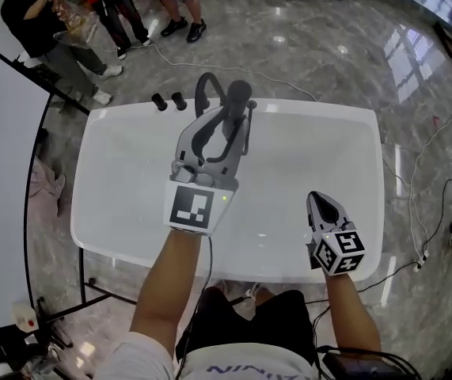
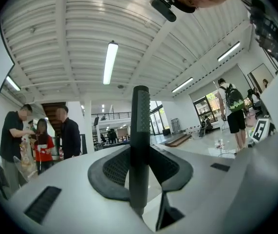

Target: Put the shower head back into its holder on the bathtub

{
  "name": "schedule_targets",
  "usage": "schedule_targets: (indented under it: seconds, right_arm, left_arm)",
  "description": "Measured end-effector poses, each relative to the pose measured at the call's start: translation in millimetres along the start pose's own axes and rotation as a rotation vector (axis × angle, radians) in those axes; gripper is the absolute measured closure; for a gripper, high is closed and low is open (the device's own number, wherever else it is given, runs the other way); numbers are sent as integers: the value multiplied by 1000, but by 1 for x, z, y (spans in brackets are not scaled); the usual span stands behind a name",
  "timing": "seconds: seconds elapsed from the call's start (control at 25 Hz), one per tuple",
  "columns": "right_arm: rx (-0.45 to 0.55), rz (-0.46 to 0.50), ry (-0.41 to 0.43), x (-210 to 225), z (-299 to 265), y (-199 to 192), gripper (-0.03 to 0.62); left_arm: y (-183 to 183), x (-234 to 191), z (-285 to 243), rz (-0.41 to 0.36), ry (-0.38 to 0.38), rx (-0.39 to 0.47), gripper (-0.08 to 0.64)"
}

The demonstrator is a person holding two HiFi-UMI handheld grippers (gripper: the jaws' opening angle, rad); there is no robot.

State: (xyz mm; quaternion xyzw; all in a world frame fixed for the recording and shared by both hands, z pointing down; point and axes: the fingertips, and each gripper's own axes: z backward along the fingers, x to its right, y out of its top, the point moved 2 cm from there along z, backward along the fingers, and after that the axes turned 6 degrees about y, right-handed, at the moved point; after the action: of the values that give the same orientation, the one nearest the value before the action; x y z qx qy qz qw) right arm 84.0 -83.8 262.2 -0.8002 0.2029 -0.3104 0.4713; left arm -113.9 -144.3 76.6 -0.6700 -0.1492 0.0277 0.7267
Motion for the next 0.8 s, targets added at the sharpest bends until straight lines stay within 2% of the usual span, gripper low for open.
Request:
schedule_targets:
  seconds: [0.16,0.36,0.6,0.8]
  right_arm:
    - [38,34,22,-9,-6,39,581]
    - [78,73,51,-23,-15,78,580]
    - [83,79,76,-37,-47,96,581]
    - [97,76,77,-34,-74,106,581]
  left_arm:
    - [25,-14,-3,27,31,44,431]
    - [36,-35,-11,66,82,65,431]
    - [50,-75,-45,61,113,94,431]
    - [43,-94,-75,64,130,101,431]
